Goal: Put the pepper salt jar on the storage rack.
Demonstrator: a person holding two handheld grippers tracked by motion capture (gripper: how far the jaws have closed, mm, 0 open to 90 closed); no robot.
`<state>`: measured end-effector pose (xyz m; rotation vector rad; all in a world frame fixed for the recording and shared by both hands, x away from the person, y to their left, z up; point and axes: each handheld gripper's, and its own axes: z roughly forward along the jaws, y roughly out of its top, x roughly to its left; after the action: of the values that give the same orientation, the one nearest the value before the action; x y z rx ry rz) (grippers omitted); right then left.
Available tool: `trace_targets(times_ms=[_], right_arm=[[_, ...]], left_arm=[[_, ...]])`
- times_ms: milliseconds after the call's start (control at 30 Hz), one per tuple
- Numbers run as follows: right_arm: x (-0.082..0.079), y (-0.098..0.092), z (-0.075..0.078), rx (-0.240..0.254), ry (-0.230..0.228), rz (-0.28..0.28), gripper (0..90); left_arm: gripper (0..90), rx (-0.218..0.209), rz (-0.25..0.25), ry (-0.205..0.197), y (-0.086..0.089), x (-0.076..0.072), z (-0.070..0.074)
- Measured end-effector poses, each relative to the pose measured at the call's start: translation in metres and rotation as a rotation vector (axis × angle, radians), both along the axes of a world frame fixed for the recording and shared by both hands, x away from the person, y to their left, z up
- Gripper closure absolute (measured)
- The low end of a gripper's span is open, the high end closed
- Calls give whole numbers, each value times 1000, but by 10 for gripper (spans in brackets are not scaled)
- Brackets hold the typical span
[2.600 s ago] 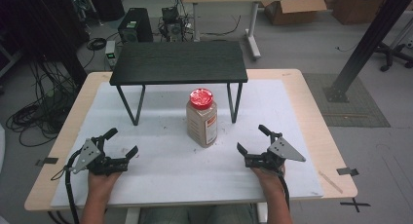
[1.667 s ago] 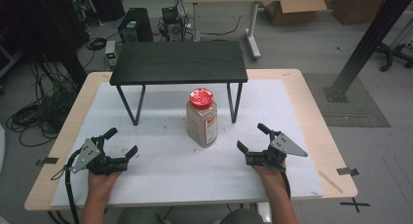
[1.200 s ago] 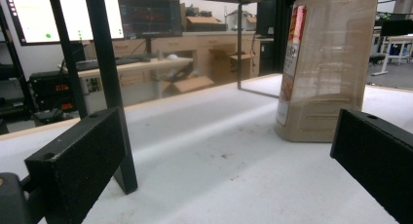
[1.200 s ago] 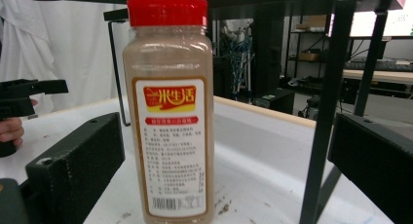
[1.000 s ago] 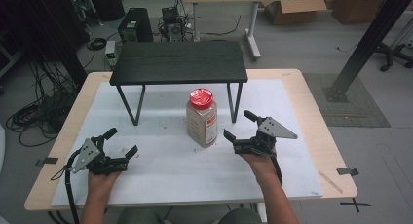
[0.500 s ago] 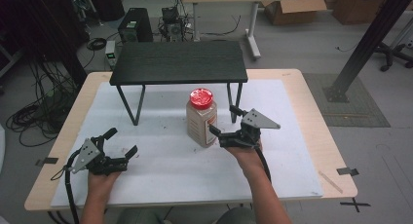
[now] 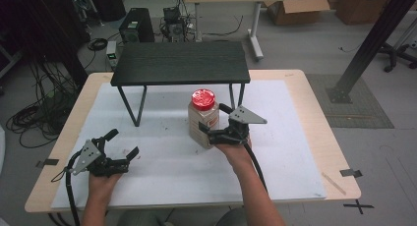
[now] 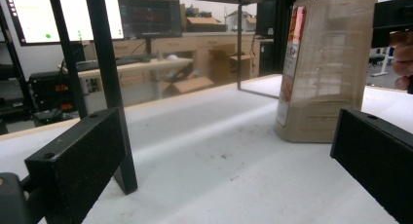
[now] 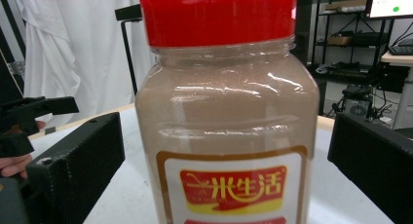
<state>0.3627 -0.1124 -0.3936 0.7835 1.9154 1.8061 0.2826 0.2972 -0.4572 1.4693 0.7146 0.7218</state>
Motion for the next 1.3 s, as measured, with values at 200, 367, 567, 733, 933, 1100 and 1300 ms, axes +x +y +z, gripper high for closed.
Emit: trace_targets(times_ms=[200, 367, 567, 733, 933, 1100, 1300], right_arm=[[7, 9, -2, 7, 15, -9, 0], [11, 19, -7, 8, 26, -13, 0], [16, 28, -12, 6, 35, -13, 0], [19, 30, -16, 21, 39, -24, 0], [19, 32, -20, 21, 38, -38, 15], [18, 33, -21, 13, 24, -43, 51], [18, 31, -25, 8, 22, -60, 88]], left_arm=[[2, 0, 0, 0, 0, 0, 0], [2, 0, 0, 0, 0, 0, 0], [2, -1, 1, 0, 0, 0, 0], [2, -2, 2, 2, 0, 0, 0], [2, -2, 1, 3, 0, 0, 0], [2, -3, 1, 3, 0, 0, 0], [2, -4, 2, 3, 0, 0, 0]])
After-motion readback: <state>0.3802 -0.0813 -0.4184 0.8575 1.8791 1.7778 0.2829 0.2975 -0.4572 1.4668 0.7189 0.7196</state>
